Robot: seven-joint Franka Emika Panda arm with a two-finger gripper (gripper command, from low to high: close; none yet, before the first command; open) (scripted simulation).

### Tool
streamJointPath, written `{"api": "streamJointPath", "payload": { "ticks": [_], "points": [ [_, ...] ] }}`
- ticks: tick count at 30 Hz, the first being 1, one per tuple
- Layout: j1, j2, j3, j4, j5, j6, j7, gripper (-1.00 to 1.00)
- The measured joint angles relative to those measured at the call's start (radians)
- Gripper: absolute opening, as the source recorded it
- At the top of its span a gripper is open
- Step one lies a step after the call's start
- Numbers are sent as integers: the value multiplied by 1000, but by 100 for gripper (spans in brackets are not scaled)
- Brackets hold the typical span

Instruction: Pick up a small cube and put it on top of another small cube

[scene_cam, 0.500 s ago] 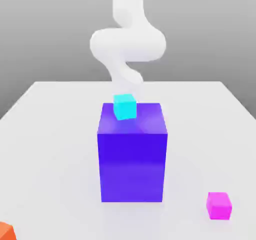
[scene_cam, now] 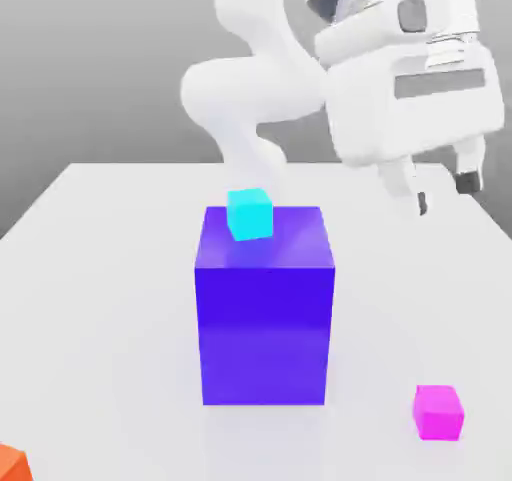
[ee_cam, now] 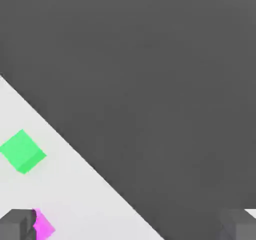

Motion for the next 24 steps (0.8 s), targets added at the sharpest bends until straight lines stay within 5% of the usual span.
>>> {"api": "streamJointPath", "payload": {
  "ticks": [16,17,24],
  "points": [
    [132,561,55,-46,-155,309,-297,0],
    [131,583,57,-41,-154,327,-298,-100],
    [131,581,56,-42,-156,323,-297,-100]
  ]
}}
